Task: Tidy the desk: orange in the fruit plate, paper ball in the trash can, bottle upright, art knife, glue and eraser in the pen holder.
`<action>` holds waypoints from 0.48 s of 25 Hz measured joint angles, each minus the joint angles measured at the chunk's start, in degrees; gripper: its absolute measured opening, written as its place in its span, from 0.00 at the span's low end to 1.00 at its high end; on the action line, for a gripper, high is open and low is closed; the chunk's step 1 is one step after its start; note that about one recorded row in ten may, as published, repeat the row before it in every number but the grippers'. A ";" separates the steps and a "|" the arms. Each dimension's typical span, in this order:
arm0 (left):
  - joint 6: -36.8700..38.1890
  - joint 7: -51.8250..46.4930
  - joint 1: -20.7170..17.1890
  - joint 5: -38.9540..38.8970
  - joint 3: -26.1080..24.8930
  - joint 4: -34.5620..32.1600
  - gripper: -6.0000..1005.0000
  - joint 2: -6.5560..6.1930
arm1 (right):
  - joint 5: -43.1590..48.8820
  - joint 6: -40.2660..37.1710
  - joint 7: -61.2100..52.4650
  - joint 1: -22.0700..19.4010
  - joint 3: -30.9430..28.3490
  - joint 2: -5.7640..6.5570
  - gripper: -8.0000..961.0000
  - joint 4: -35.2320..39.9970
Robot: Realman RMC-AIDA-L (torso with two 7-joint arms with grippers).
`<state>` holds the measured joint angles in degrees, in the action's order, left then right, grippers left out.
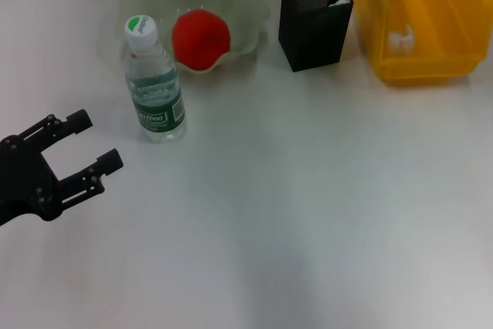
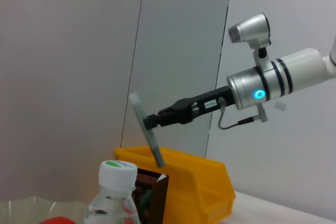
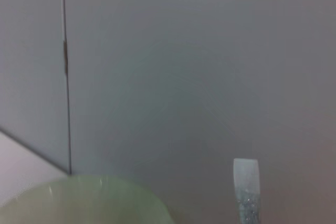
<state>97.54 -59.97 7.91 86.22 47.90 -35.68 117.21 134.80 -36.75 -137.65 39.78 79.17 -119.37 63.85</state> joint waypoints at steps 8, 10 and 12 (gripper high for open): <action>-0.64 0.38 0.18 -0.02 0.00 0.09 0.78 -0.05 | -16.04 11.54 14.49 1.75 3.49 0.02 0.13 -10.43; -0.68 0.46 0.22 -0.05 0.00 0.09 0.78 -0.05 | -18.49 12.84 16.52 2.30 3.91 0.00 0.13 -12.45; -0.79 0.49 0.30 -0.07 -0.01 0.16 0.78 -0.04 | -19.37 13.09 17.21 2.71 4.06 -0.02 0.13 -13.67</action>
<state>96.75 -59.48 8.21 86.15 47.90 -35.51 117.17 115.43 -23.66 -120.44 42.50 83.23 -119.39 50.19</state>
